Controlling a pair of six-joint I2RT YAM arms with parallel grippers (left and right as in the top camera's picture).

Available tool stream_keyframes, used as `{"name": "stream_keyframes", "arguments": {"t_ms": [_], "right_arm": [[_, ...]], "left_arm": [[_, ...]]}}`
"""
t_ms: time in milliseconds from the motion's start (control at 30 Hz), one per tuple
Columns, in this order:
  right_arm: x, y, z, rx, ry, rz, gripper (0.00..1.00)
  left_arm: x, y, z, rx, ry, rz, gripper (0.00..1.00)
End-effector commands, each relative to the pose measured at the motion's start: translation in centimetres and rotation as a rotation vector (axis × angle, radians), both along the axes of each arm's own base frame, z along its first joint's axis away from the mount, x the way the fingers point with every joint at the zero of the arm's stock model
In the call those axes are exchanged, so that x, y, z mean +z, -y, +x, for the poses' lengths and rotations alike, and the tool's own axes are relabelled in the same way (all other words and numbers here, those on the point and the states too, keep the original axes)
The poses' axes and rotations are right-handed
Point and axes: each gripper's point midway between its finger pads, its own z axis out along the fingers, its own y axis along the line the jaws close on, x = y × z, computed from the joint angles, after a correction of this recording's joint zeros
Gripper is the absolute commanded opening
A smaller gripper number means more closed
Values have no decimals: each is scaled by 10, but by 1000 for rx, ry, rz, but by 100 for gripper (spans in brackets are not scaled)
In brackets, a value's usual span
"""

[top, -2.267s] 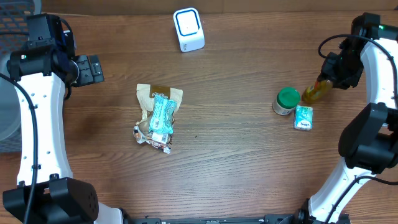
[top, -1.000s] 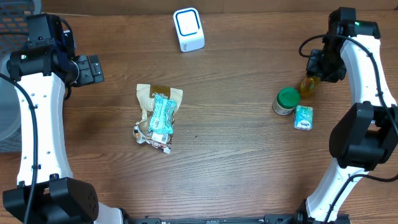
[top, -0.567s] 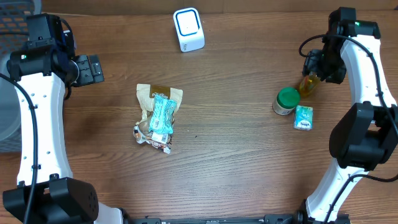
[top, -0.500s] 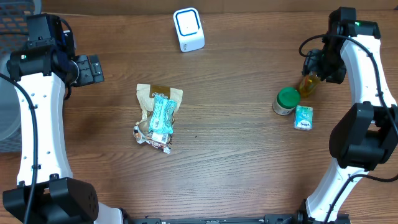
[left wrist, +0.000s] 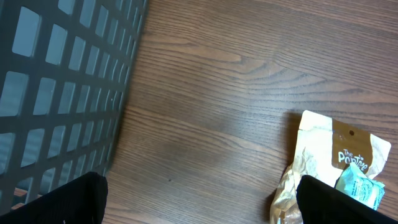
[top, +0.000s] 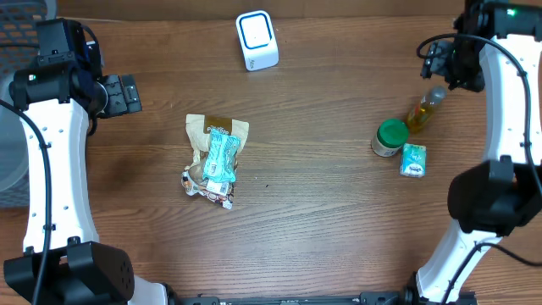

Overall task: Scan the item barcode
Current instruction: 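Open the right gripper and release the yellow bottle upright, then swing the right gripper left over the mint-green snack pack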

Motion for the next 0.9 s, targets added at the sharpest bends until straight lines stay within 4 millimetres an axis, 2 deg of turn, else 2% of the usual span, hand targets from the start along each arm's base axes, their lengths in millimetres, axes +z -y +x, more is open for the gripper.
{"name": "stream_keyframes", "arguments": {"t_ms": [0,200,400,667,867], "right_arm": [[44,-42,-6,80,102,81,72],[45,-128,-22,258,57,277,72],[42,-218,-46,449,0,441,70],[9,-311,-82,565,-90,467,72],[-35,-360,-105,595,-145,481,73]], "left_arm": [[12,0,1,-19,26,20,99],[12,0,2,-19,27,20,100],[12,0,2,-19,27,20,99],[12,0,1,-19,26,20,100],[12,0,2,-19,27,20,100]]}}
